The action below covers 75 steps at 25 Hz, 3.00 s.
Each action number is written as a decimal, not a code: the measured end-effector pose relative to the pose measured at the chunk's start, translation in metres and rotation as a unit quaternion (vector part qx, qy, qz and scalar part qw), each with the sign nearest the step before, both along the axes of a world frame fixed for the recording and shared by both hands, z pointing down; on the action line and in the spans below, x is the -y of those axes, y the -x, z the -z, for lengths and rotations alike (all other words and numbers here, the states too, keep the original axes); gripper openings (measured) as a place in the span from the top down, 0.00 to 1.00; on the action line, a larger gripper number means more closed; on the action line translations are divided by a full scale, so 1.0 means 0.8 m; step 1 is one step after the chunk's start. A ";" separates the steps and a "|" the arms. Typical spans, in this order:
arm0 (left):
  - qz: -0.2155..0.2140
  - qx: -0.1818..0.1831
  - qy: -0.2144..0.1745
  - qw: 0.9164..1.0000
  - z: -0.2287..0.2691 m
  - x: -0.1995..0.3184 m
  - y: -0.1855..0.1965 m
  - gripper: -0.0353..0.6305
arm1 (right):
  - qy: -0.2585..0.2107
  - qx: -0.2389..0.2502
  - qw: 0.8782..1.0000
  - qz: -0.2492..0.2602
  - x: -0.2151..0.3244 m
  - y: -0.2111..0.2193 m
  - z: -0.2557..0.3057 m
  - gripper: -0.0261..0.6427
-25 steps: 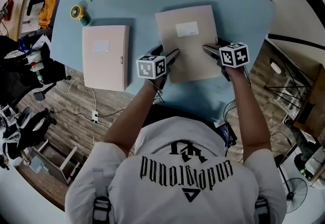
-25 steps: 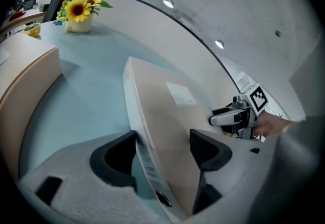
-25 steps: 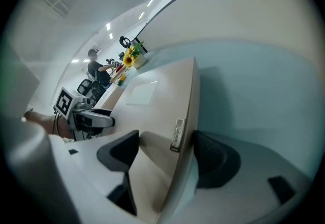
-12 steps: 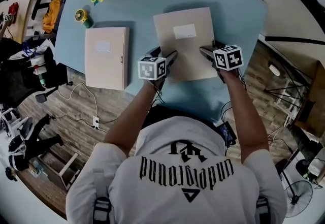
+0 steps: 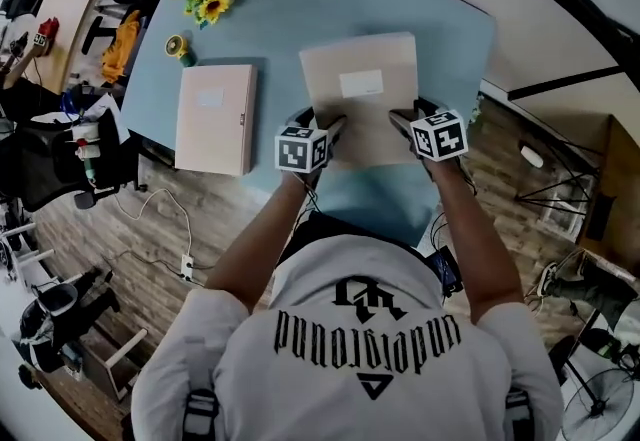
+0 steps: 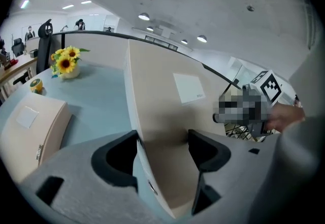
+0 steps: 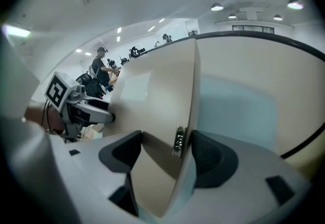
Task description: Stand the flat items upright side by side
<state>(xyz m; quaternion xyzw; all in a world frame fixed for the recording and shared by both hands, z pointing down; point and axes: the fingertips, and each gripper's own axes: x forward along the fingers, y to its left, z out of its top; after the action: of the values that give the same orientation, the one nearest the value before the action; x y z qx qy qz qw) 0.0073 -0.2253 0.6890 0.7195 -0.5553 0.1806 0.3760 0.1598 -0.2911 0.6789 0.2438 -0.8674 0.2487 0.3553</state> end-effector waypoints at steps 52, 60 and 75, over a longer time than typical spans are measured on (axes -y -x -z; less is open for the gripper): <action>-0.227 0.137 -0.186 0.946 0.046 0.177 0.079 0.46 | -0.246 -0.044 0.935 -0.251 0.070 0.064 0.050 0.53; -0.234 0.136 -0.188 0.944 0.032 0.179 0.079 0.46 | -0.243 -0.059 0.936 -0.250 0.070 0.063 0.029 0.53; -0.232 0.134 -0.209 0.941 0.039 0.174 0.081 0.42 | -0.250 -0.069 0.936 -0.236 0.061 0.062 0.029 0.46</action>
<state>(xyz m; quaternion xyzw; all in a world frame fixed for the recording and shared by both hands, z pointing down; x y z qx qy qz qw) -0.0579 -0.3647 0.6580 0.8601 -0.4431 0.2373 0.0873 0.1104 -0.3399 0.6554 0.5389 -0.7926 0.0826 0.2730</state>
